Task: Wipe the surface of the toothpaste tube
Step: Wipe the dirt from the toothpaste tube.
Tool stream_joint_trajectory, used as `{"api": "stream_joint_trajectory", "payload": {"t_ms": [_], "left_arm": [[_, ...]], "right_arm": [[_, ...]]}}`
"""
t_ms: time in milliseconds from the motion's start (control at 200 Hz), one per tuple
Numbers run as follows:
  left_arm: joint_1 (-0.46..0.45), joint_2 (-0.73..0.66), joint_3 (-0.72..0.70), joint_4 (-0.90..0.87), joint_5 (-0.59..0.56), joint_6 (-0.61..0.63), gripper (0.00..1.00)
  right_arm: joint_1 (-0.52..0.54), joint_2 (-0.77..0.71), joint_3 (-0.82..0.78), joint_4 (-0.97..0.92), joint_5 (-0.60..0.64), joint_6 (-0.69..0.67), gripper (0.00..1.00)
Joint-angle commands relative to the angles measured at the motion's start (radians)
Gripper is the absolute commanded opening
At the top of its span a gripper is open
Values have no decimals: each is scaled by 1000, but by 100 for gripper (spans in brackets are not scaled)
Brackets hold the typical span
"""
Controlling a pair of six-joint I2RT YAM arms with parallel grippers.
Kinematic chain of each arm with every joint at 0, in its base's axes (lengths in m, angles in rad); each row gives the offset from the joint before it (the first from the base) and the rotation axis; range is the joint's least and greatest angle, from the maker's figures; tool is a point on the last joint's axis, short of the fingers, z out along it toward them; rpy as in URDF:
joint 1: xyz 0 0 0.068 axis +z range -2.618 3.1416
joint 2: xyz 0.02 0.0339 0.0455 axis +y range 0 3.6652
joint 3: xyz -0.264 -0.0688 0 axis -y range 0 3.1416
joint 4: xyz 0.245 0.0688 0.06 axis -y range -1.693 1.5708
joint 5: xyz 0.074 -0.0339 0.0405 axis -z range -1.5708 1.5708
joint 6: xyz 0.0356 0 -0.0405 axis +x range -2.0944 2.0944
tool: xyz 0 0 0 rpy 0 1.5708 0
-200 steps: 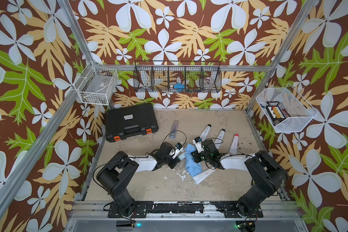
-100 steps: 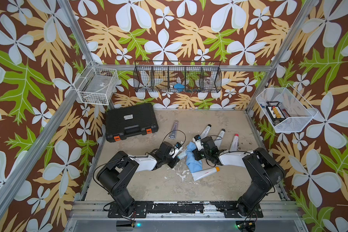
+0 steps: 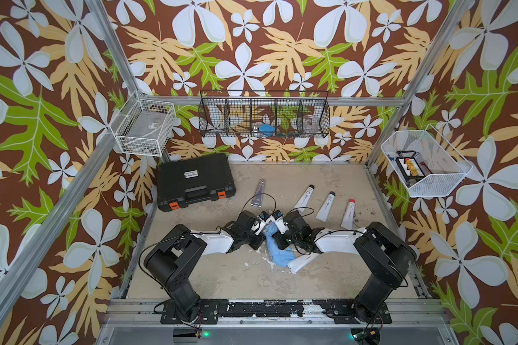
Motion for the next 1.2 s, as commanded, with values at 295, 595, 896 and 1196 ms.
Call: {"api": "stream_joint_trajectory", "payload": {"t_ms": [295,595,896,1196], "left_arm": [[-4,-7,-1,29,55,18,15],[-4,-13,-4,29,58,18,15],[-4,-12,-4,30,57,16,15],[-4,-6,1,29,53,15,15]], "right_arm": [[-28,-39,44,-32,-29,-9,0],[-118,-22,95,-49,2,35,0],[-165,32,81,-46,14,46,0],[-207,-15,12,-44,40,31,0]]}}
